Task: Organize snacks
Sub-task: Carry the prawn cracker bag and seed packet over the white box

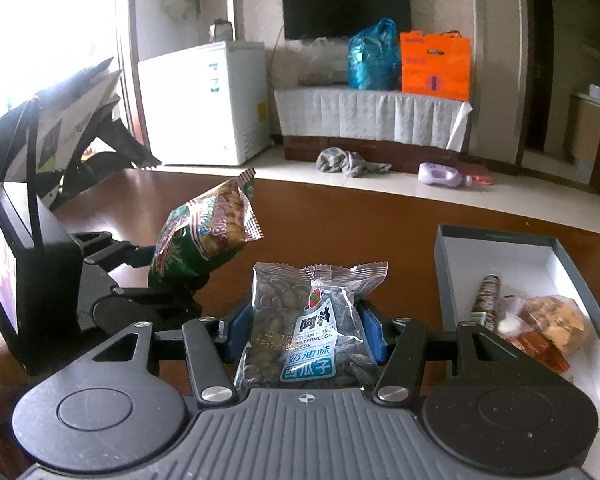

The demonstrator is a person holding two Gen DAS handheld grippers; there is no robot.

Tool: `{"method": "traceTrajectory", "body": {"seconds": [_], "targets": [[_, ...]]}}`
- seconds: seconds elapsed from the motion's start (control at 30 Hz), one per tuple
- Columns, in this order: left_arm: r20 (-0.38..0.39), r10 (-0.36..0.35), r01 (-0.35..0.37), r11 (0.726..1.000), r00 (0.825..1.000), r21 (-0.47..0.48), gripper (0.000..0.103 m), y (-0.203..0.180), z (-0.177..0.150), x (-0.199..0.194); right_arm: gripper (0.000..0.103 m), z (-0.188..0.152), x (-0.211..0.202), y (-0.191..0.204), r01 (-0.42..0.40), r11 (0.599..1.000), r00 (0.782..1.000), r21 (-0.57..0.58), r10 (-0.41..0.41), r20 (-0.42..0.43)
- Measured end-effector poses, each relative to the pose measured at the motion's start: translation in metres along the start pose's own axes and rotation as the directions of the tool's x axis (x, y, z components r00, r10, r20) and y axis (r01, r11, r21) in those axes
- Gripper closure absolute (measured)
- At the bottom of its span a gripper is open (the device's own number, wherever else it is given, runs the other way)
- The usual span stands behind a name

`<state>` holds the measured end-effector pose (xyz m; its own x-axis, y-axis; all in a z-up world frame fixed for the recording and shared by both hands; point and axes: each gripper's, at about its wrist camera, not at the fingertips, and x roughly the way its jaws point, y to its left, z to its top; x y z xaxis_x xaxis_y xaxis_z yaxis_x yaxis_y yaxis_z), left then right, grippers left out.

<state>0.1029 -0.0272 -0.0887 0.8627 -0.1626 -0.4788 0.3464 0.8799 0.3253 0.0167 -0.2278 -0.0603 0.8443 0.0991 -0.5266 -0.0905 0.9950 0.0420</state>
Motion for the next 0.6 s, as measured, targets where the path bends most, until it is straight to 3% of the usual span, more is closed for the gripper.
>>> {"method": "traceTrajectory", "body": {"seconds": [0.6], "targets": [[0.044, -0.020, 0.019, 1.000, 0.999, 0.009, 0.063, -0.048, 0.014, -0.056, 0.047, -0.013, -0.053, -0.022, 0.009, 0.999, 0.999, 0.037, -0.011, 0.042]]}}
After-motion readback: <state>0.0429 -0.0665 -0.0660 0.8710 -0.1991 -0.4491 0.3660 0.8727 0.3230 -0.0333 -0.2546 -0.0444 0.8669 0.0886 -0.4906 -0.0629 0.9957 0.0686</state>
